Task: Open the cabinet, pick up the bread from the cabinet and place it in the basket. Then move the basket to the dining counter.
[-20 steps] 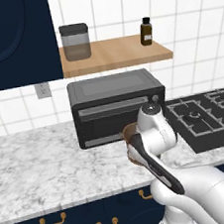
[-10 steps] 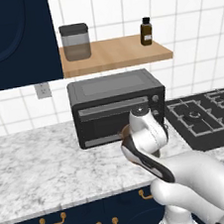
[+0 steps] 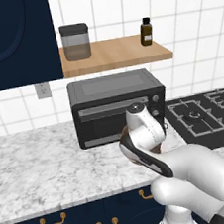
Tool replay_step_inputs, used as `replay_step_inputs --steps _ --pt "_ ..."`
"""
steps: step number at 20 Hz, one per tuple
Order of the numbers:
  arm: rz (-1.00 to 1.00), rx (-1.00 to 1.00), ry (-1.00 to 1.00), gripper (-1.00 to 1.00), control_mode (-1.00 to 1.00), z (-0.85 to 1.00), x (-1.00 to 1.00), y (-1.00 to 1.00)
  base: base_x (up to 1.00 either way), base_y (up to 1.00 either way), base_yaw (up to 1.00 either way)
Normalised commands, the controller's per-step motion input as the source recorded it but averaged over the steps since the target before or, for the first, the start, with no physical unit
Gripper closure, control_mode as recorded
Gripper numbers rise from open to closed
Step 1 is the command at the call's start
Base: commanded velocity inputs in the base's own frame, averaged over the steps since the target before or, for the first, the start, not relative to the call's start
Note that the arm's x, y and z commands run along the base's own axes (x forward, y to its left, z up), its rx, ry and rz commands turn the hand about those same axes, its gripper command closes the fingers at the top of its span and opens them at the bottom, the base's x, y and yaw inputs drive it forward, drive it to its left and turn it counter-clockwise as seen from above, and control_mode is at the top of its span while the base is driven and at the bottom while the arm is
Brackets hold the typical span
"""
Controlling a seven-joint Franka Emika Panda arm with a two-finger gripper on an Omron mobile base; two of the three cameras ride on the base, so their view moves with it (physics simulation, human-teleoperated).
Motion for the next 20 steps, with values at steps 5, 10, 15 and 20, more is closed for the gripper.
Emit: replay_step_inputs --steps 5,10,15,20 --pt "0.06 0.00 0.00 1.00 -1.00 0.01 -0.40 -0.52 0.00 0.00 0.00" --pt "0.10 0.00 -0.02 1.00 -1.00 0.51 -0.15 -0.08 0.00 0.00 0.00" --pt "0.14 -0.02 -0.09 1.00 -1.00 0.82 -0.72 0.06 0.00 0.00 0.00" --pt "0.08 0.00 -0.02 1.00 -1.00 0.96 -0.52 0.02 0.00 0.00 0.00"
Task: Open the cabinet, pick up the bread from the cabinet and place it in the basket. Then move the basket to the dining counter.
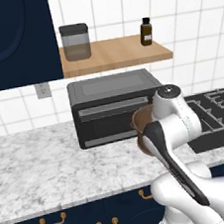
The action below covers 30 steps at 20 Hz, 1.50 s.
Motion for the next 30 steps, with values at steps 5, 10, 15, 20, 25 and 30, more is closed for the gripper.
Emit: replay_step_inputs --steps 5,10,15,20,25,30 --pt "0.05 0.00 -0.01 1.00 -1.00 0.85 -0.50 0.00 0.00 0.00 0.00" --pt "0.01 0.00 0.00 1.00 -1.00 0.13 -0.01 0.00 0.00 0.00 0.00" --pt "0.00 0.00 0.00 1.00 -1.00 0.00 0.00 0.00 0.00 0.00 0.00" --pt "0.00 0.00 0.00 1.00 -1.00 0.00 0.00 0.00 0.00 0.00 0.00" --pt "0.00 0.00 0.00 1.00 1.00 0.00 -0.10 -0.01 -0.80 -0.12 0.00" --pt "0.00 0.00 0.00 1.00 1.00 0.00 0.00 0.00 -0.60 -0.03 -0.33"
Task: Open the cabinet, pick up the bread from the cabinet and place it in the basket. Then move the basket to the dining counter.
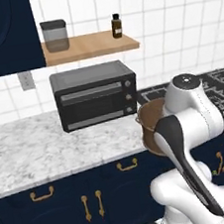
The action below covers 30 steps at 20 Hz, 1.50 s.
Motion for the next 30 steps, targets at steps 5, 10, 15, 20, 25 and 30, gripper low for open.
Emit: replay_step_inputs --steps 5,10,15,20,25,30 --pt "0.00 0.00 0.00 1.00 1.00 0.00 0.00 0.00 0.12 0.13 -0.79" --pt "0.00 0.00 0.00 1.00 1.00 0.00 0.00 0.00 0.02 0.32 -0.87" --pt "0.00 0.00 0.00 1.00 1.00 0.00 0.00 0.00 0.01 0.31 -0.87" --pt "0.00 0.00 0.00 1.00 1.00 0.00 0.00 0.00 0.00 0.23 -0.90" --pt "0.00 0.00 0.00 1.00 1.00 0.00 0.00 0.00 0.00 0.20 -0.91" --pt "0.00 0.00 0.00 1.00 1.00 0.00 0.00 0.00 0.01 0.19 -0.90"
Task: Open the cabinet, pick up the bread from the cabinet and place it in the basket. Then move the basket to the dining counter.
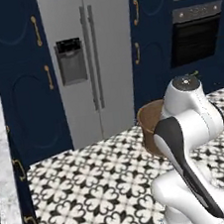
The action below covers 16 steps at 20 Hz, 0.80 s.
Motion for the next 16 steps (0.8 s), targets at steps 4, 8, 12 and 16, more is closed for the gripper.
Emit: replay_step_inputs --steps 4,8,12,16 --pt "0.00 0.00 0.00 1.00 1.00 0.00 0.00 0.00 0.01 0.19 -0.90" --pt "0.00 0.00 0.00 1.00 1.00 0.00 0.00 0.00 0.01 0.16 -0.91" --pt "0.00 0.00 0.00 1.00 1.00 0.00 0.00 0.00 0.00 0.16 -0.91" --pt "0.00 0.00 0.00 1.00 1.00 0.00 0.00 0.00 0.00 0.14 -0.92"
